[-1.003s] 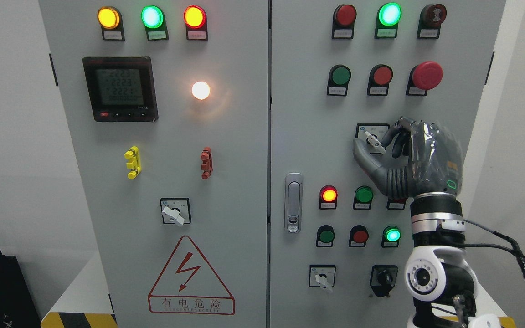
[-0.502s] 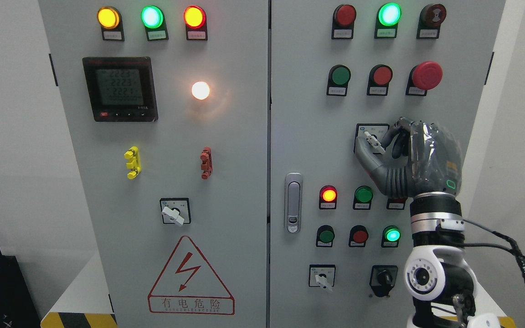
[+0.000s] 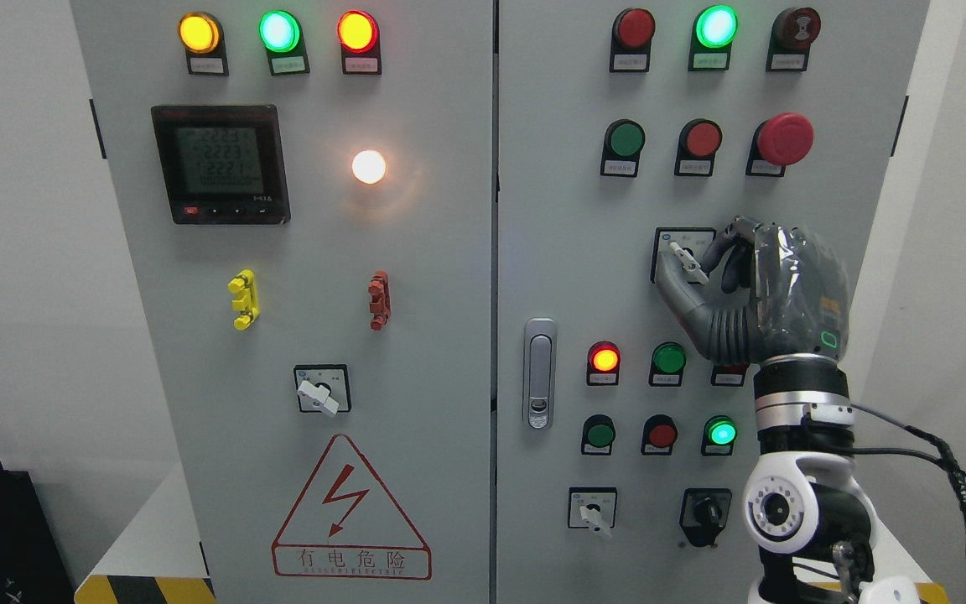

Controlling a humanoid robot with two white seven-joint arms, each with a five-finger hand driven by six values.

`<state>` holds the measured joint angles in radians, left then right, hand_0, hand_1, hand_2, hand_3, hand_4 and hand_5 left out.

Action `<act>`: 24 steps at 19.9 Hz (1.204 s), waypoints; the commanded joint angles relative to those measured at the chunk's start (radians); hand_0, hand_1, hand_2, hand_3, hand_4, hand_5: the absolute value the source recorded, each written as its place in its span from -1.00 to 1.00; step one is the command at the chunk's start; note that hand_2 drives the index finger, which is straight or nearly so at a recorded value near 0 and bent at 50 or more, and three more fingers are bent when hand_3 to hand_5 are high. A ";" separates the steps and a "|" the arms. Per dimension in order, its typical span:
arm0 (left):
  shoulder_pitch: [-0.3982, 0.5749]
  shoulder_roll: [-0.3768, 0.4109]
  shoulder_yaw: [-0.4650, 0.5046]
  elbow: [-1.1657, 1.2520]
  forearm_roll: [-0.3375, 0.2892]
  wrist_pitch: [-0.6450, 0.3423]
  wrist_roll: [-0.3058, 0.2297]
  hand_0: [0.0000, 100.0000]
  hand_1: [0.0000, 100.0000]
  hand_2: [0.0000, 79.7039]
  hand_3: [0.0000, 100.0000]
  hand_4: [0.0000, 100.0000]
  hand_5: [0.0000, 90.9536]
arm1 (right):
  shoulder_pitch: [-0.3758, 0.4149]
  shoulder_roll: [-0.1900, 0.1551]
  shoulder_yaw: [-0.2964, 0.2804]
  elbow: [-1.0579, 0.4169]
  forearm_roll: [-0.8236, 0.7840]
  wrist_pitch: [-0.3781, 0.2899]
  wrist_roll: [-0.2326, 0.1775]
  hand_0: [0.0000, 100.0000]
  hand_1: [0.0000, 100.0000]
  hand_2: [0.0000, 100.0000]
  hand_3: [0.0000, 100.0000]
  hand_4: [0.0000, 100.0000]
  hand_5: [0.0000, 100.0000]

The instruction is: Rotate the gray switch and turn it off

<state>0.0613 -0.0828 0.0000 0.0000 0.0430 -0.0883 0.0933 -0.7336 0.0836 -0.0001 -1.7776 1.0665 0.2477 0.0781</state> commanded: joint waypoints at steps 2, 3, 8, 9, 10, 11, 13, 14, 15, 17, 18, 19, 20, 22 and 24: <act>0.000 0.000 -0.002 0.014 0.000 0.001 -0.001 -0.76 -0.22 -1.00 -1.00 -1.00 -1.00 | -0.001 0.001 -0.026 0.001 0.000 -0.001 0.000 -0.31 -0.17 0.42 0.87 0.84 1.00; 0.000 0.000 -0.002 0.014 0.000 0.001 -0.001 -0.76 -0.22 -1.00 -1.00 -1.00 -1.00 | -0.001 0.001 -0.026 0.001 0.000 -0.001 0.000 -0.31 -0.17 0.42 0.87 0.84 1.00; 0.000 0.000 -0.002 0.014 0.000 0.001 -0.001 -0.76 -0.22 -1.00 -1.00 -1.00 -1.00 | -0.001 0.001 -0.026 0.003 0.000 -0.001 0.002 -0.27 -0.18 0.43 0.88 0.84 1.00; 0.000 0.000 -0.002 0.014 0.000 0.001 -0.001 -0.76 -0.22 -1.00 -1.00 -1.00 -1.00 | -0.001 0.001 -0.026 0.003 0.000 -0.001 0.000 -0.26 -0.18 0.43 0.88 0.84 1.00; 0.000 0.000 -0.002 0.014 0.000 0.001 0.000 -0.76 -0.22 -1.00 -1.00 -1.00 -1.00 | -0.001 0.001 -0.026 0.006 0.000 -0.001 0.002 -0.26 -0.18 0.44 0.88 0.84 1.00; 0.000 0.000 -0.002 0.014 0.000 0.001 0.000 -0.76 -0.22 -1.00 -1.00 -1.00 -1.00 | -0.001 0.001 -0.026 0.006 -0.002 -0.001 0.002 -0.25 -0.18 0.44 0.89 0.84 1.00; 0.000 0.000 -0.002 0.014 0.000 0.001 0.000 -0.76 -0.22 -1.00 -1.00 -1.00 -1.00 | -0.001 0.002 -0.026 0.009 -0.002 -0.001 0.000 -0.23 -0.19 0.44 0.89 0.84 1.00; 0.000 0.000 -0.002 0.014 0.000 0.001 0.000 -0.76 -0.22 -1.00 -1.00 -1.00 -1.00 | -0.001 0.002 -0.026 0.009 -0.002 -0.001 0.002 -0.22 -0.20 0.45 0.89 0.84 1.00; 0.000 0.000 -0.002 0.014 0.000 0.001 -0.001 -0.76 -0.22 -1.00 -1.00 -1.00 -1.00 | -0.001 0.002 -0.024 0.009 -0.002 -0.001 0.002 -0.22 -0.20 0.45 0.89 0.84 1.00; 0.000 0.000 -0.002 0.014 0.000 0.001 -0.001 -0.76 -0.22 -1.00 -1.00 -1.00 -1.00 | -0.001 0.002 -0.024 0.009 -0.002 -0.001 0.002 -0.19 -0.21 0.45 0.90 0.84 1.00; 0.000 0.000 -0.002 0.014 0.000 0.001 -0.001 -0.76 -0.22 -1.00 -1.00 -1.00 -1.00 | -0.001 0.002 -0.024 0.009 -0.002 -0.002 0.002 -0.19 -0.21 0.44 0.90 0.84 1.00; 0.000 0.000 -0.002 0.014 0.000 0.001 -0.001 -0.76 -0.22 -1.00 -1.00 -1.00 -1.00 | -0.001 0.002 -0.024 0.009 -0.002 -0.001 0.002 -0.17 -0.22 0.44 0.90 0.84 1.00; 0.000 0.000 -0.002 0.014 0.000 0.001 0.000 -0.76 -0.22 -1.00 -1.00 -1.00 -1.00 | -0.001 0.002 -0.024 0.009 -0.003 -0.001 0.002 -0.16 -0.22 0.44 0.90 0.84 1.00; 0.000 0.000 -0.002 0.014 0.000 0.001 -0.001 -0.76 -0.22 -1.00 -1.00 -1.00 -1.00 | -0.001 0.002 -0.024 0.009 -0.002 -0.002 0.002 -0.15 -0.22 0.44 0.90 0.84 1.00; 0.000 0.000 -0.002 0.014 0.000 0.001 -0.001 -0.76 -0.22 -1.00 -1.00 -1.00 -1.00 | -0.001 0.002 -0.024 0.010 -0.003 -0.002 0.002 -0.13 -0.22 0.44 0.90 0.84 1.00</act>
<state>0.0613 -0.0828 0.0000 0.0000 0.0430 -0.0883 0.0913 -0.7348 0.0853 0.0000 -1.7707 1.0640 0.2467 0.0786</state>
